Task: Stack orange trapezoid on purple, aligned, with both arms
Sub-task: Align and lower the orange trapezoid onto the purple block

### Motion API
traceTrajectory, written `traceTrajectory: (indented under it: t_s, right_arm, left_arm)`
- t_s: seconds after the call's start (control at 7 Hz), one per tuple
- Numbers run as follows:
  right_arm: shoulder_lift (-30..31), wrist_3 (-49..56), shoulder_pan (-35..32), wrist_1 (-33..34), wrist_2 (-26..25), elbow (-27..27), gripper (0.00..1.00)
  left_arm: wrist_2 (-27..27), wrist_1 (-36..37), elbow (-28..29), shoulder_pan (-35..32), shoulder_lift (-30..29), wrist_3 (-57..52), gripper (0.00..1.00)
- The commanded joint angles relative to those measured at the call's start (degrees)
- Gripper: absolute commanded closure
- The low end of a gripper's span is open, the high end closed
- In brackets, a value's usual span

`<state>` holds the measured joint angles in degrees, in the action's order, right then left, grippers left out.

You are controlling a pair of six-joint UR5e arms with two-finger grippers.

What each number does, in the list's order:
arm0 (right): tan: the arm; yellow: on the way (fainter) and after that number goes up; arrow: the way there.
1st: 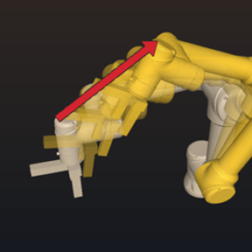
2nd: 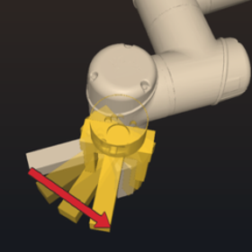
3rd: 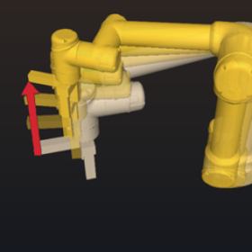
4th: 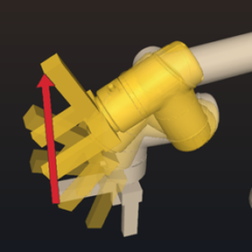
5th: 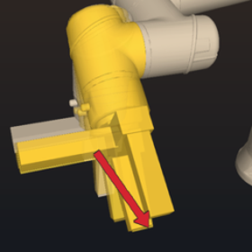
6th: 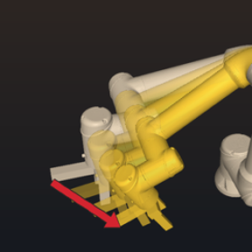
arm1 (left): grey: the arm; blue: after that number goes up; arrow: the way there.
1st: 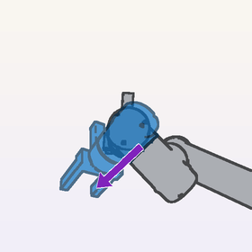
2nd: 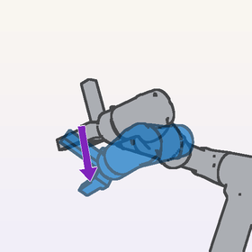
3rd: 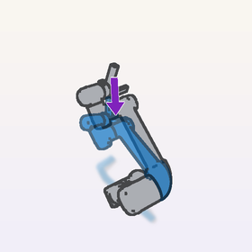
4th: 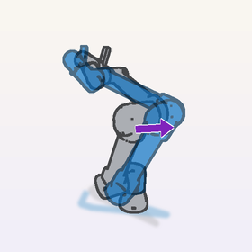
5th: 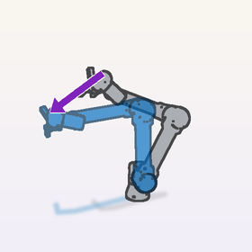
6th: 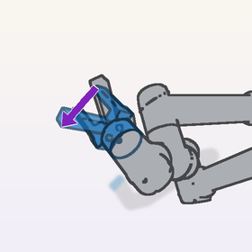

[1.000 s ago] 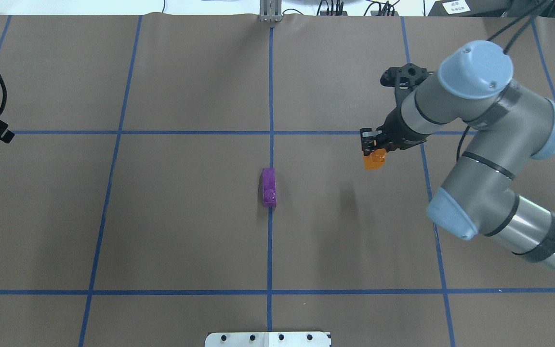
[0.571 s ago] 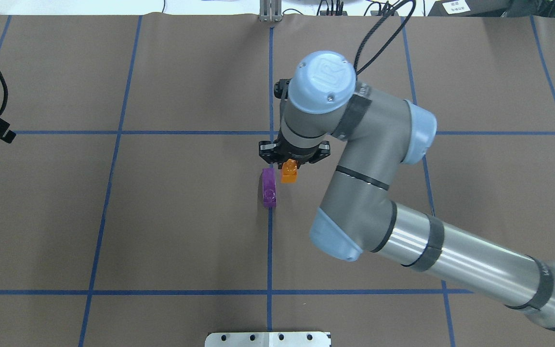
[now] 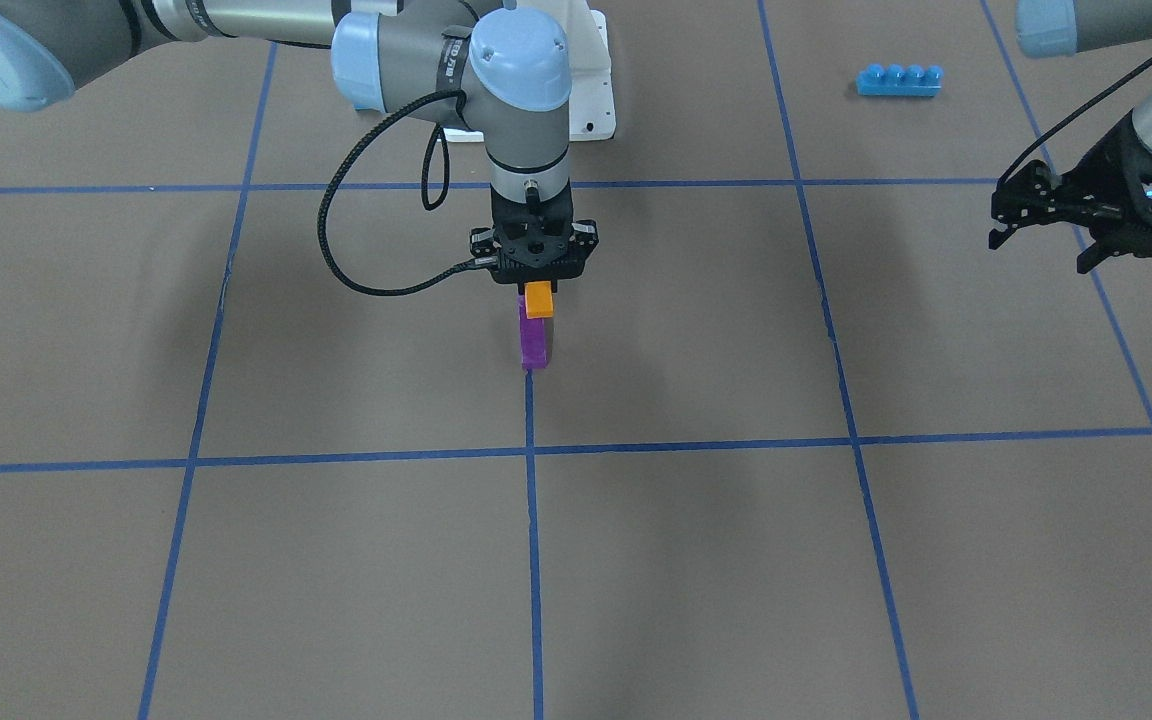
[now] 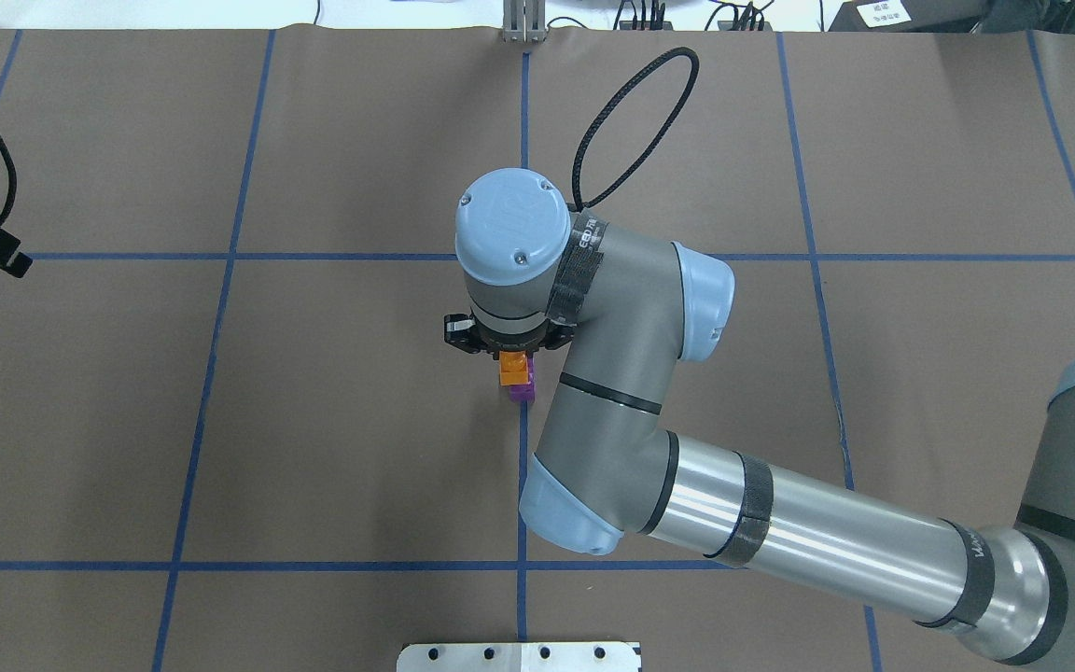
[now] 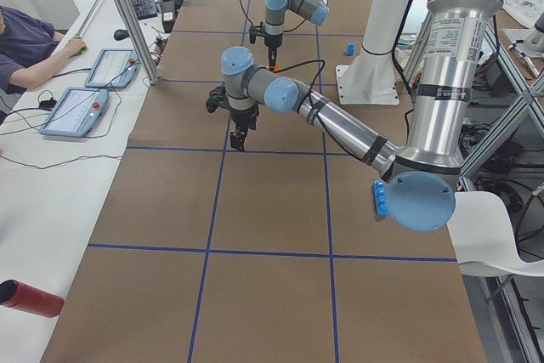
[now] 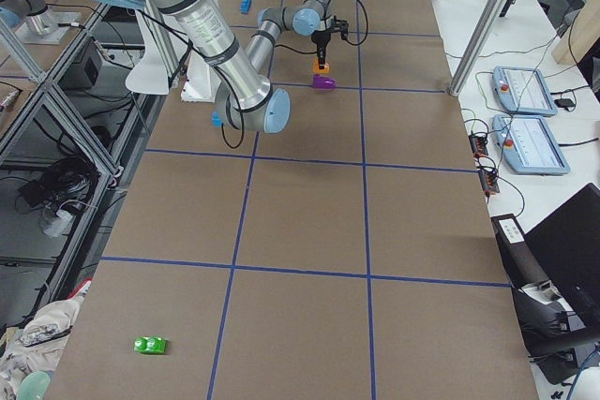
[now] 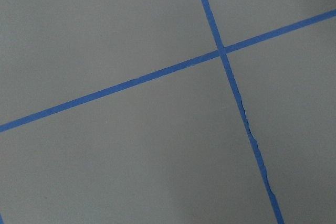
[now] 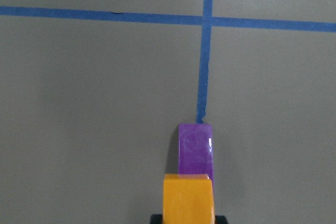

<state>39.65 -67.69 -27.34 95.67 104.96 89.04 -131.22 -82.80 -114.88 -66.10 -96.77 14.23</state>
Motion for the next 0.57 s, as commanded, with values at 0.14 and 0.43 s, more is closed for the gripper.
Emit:
traceTrajectory:
  t_s: [0.14,0.43]
  right_arm:
    - [-0.1,0.8,0.0,-0.1,-1.1,-1.1,1.0]
    - [0.0,0.8,0.1,-0.4,-0.9,-1.5,1.0]
  left_arm:
    - [0.0,-0.2,-0.1,0.0,0.0,0.0,0.0]
    - [0.0,-0.2,-0.2,0.0,0.0,0.0,0.0]
